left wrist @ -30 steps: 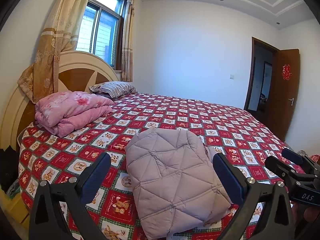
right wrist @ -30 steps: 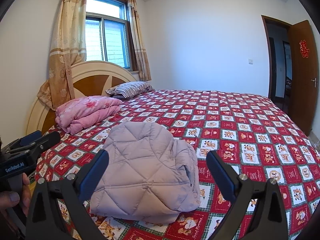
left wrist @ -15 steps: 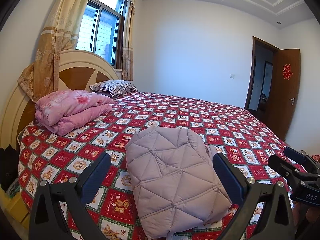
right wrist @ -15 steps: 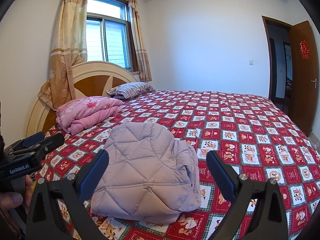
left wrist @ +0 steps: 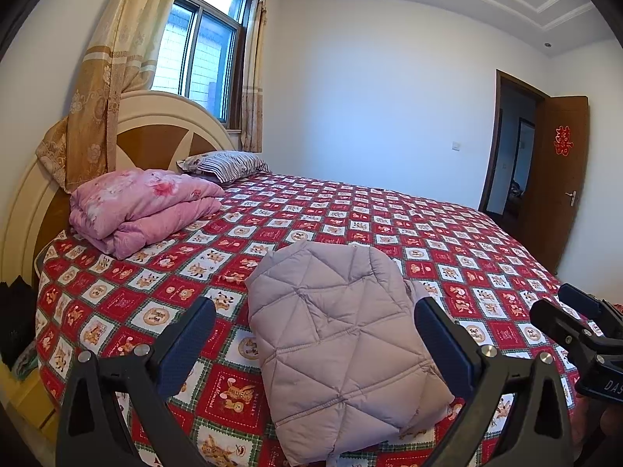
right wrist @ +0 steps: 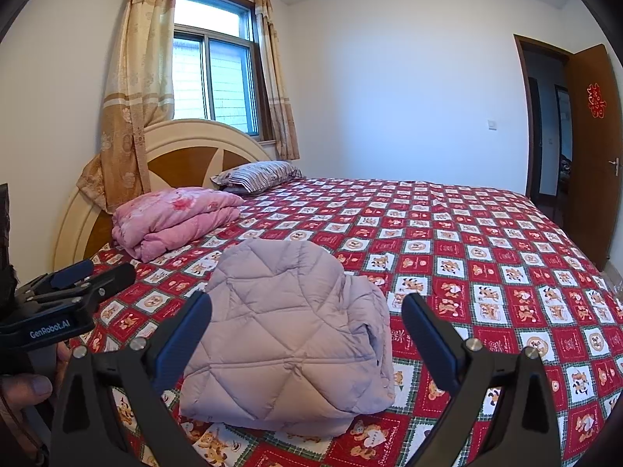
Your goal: Fold large clothes
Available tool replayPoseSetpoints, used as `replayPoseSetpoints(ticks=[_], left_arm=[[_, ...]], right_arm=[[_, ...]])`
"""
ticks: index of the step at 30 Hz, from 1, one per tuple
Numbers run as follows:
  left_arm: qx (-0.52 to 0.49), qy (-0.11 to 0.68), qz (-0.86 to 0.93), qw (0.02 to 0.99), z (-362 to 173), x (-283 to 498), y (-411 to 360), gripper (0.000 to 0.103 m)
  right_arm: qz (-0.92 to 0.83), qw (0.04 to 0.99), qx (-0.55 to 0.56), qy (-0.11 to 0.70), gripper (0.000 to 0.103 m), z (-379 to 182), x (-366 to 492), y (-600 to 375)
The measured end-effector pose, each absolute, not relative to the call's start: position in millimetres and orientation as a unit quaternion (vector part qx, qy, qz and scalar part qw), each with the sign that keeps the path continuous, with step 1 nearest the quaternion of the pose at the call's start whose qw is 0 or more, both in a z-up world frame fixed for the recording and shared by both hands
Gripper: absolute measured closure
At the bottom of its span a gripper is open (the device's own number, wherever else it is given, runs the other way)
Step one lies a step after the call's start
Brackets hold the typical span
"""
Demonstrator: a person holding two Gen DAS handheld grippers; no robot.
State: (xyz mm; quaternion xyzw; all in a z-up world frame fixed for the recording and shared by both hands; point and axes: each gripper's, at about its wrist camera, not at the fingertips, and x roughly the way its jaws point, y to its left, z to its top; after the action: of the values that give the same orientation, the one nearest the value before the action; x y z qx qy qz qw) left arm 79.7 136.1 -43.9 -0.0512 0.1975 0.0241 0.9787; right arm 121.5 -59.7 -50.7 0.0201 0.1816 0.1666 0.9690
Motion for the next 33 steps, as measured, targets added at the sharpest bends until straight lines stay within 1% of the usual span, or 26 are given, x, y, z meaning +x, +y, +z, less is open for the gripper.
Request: replayPoseSetpoints(ticks=[12, 17, 22, 33], left_arm=[[-0.048, 0.200, 0.037, 0.978, -45.8, 81.0, 135.6, 0.001], [-0.030, 0.203, 0.056, 0.977, -45.7, 82.9, 132.5, 0.001], [-0.031, 0.203, 0.048, 0.977, -45.3, 83.1, 129.7, 0.001], [-0.049, 0.219, 0.051, 0.973, -52.3, 90.2, 129.8, 0.001]], right_arm=[[0.169, 0.969, 0.020, 0.179, 0.003, -50.2, 119.9, -59.6], [0.169, 0.972, 0.021, 0.165, 0.003, -43.3, 114.7, -56.9], [0.167, 0.973, 0.024, 0.156, 0.001, -40.9, 112.3, -58.1], [0.165, 0.973, 0.024, 0.159, 0.000, -44.3, 113.8, -60.0]])
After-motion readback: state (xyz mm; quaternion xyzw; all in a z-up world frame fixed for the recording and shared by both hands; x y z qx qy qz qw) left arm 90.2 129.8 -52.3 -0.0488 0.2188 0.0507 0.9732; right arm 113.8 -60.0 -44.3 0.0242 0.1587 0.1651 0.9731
